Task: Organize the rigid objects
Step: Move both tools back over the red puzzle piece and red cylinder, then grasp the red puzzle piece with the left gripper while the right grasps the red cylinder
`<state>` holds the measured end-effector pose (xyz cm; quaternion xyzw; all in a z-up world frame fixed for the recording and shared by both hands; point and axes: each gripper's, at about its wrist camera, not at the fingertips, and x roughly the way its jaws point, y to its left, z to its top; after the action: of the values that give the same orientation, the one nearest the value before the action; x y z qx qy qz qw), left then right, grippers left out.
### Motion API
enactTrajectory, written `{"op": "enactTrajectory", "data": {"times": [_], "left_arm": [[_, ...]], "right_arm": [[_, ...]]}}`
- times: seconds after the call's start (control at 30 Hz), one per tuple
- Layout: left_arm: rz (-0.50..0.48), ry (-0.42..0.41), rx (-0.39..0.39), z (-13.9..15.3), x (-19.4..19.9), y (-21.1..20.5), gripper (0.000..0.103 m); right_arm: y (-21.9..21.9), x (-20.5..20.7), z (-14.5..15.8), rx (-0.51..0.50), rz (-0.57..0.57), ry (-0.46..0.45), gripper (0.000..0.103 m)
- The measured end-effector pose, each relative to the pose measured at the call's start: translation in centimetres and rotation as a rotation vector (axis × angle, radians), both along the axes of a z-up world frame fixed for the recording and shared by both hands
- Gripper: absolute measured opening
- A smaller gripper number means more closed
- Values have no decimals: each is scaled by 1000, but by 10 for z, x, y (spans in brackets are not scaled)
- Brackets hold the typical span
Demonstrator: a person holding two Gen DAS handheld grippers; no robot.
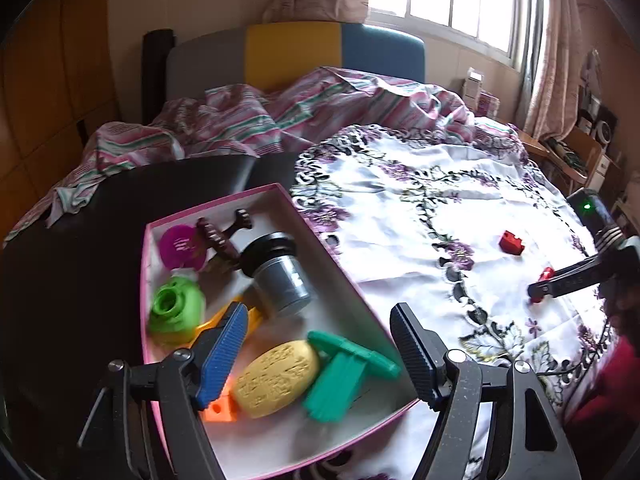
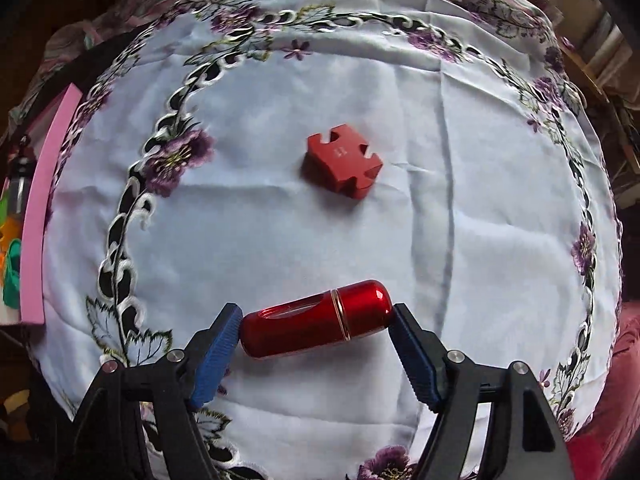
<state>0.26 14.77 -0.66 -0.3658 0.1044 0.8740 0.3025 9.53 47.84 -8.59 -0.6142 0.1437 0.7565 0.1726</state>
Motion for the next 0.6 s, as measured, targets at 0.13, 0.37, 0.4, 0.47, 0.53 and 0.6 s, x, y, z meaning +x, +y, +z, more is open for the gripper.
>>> {"op": "enactTrajectory", "data": {"times": [0.13,0.37,0.4,0.47,0.53,0.6], "left_arm": [[-61,-20,-3,1,-1,29,80],[-174,-76,-33,-11,-10,97,79],[-190,-78,-42,-14,-12,108,79],[-218,-100,-60,-19,-16,131,75],[-252,-127,-68,-24,-19,154,68],[-300,-140,-76,-27,-18,180,65]], "right_arm": [[7,8,-9,-49,-46,111,87],[22,30,12,-125,-147,260,88],[27,35,16,-126,-178,281,88],[45,36,24,-101,-251,310,88],[62,30,25,-84,-330,331,88],[75,39,25,-95,-400,349,88]]}}
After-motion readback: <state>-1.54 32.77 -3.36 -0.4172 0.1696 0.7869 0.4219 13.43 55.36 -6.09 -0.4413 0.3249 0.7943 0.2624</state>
